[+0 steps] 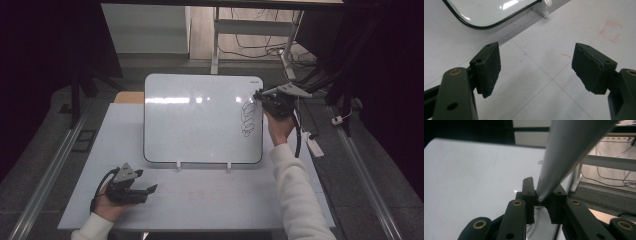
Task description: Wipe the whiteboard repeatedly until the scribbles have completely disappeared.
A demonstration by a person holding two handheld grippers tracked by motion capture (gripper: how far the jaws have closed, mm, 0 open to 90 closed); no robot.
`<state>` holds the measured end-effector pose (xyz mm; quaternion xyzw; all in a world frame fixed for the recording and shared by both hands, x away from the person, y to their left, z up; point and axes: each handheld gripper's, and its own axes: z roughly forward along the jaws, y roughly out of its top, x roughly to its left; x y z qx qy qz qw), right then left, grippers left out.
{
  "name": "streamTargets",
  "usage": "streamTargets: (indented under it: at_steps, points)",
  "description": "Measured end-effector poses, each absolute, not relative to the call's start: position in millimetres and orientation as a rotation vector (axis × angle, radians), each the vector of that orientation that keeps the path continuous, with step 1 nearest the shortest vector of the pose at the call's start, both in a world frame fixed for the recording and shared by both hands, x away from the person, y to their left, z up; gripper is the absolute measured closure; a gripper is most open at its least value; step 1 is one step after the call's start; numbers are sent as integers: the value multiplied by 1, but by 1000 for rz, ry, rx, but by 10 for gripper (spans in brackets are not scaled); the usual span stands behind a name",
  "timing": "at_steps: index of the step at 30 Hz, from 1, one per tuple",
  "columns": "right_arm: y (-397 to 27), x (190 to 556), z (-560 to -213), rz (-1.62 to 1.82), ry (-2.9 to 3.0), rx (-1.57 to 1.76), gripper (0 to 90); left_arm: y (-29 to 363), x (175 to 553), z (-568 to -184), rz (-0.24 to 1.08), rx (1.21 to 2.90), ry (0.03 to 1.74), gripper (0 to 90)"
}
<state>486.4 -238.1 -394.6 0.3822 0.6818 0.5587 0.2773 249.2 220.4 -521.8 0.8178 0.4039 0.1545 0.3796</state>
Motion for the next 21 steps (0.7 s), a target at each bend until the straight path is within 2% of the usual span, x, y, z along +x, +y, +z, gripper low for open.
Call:
streamTargets:
  at_steps: [6, 12, 18, 21]
  points:
    - [-216, 478, -406, 1506, 1987, 903, 775, 224, 250, -521, 405, 2069, 1045, 243]
    - [-232, 487, -397, 1534, 1887, 1005, 776, 228, 248, -519, 448, 2040, 1077, 253]
    - [-213, 479, -409, 1550, 2017, 902, 775, 226, 239, -515, 484, 2020, 1097, 252]
    - [-220, 483, -407, 1555, 1959, 938, 775, 223, 234, -516, 499, 2040, 1092, 250]
